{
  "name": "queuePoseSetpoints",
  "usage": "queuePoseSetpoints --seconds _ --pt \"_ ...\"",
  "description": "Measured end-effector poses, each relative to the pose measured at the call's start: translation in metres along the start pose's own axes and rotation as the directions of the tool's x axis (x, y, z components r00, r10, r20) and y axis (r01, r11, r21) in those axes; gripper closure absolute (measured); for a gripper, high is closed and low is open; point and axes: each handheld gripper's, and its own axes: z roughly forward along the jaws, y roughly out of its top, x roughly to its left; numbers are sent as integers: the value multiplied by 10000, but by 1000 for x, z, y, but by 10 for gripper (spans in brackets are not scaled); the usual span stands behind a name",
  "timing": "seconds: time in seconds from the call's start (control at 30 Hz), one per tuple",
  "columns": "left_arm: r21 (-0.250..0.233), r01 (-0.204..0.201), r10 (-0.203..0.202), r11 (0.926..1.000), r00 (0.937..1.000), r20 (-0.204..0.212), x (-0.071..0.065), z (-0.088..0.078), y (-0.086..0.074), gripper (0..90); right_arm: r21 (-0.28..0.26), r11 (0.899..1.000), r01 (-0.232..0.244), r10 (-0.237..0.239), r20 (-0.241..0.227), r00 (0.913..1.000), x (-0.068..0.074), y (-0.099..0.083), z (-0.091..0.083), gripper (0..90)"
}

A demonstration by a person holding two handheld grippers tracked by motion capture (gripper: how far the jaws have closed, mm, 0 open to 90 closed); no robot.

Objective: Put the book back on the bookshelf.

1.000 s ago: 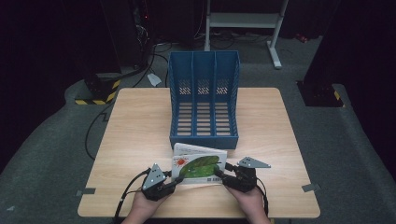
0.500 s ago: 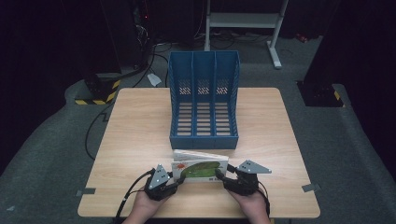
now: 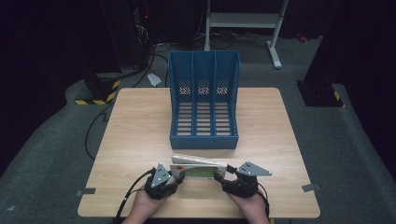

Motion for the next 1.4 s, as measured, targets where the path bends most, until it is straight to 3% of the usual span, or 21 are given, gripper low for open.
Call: queuePoseSetpoints --seconds 0.13,0.27,0.4,0.57,0.7,0.77,0.87,0.9,1.0,1.07,1.13,1.2,1.4 --pt "144 83 -84 9999 10000 29 2 0 -1 527 1 9995 304 -304 4 9995 1 0 0 380" --pt "106 297 -297 9995 9996 -1 5 -3 -3 490 -322 9964 782 -779 88 9969 3 2 0 365" --pt "59 541 -539 9985 9983 -213 9 -7 -6 459 -652 9957 663 -665 -11 9978 1 4 1 361" --pt "-135 968 -974 9952 9938 -528 19 -17 -10 446 -505 9950 861 -871 -194 9960 1 12 5 340" --pt "-139 1284 -1291 9916 9860 -1056 33 -25 -15 441 -229 9937 1093 -1097 -163 9938 6 20 9 257" --pt "-43 1319 -1313 9913 9821 -1352 38 -27 -17 436 -170 9941 1072 -1076 -207 9940 7 25 11 261" --pt "735 1474 -1315 9863 9734 -1877 50 -24 -22 408 -272 9928 1165 -1176 -441 9921 8 29 12 255" --pt "1059 1519 -1274 9827 9696 -2088 55 -23 -23 408 -198 9916 1276 -1283 -435 9908 9 31 14 258" --pt "912 1639 -1367 9823 9585 -2502 62 -25 -24 408 -165 9900 1399 -1405 -433 9891 9 34 17 307" --pt "870 1894 -1590 9780 9479 -2761 67 -25 -25 406 -99 9897 1427 -1430 -473 9886 9 36 20 347" --pt "947 2073 -1734 9737 9434 -2826 71 -25 -26 399 -103 9876 1567 -1570 -545 9861 10 35 22 397" --pt "1009 2354 -2016 9667 9423 -2674 75 -24 -26 389 -111 9864 1640 -1644 -607 9845 11 35 23 422" --pt "1159 2042 -1671 9720 9484 -2693 72 -21 -25 388 -105 9869 1610 -1613 -974 9821 10 34 16 506"
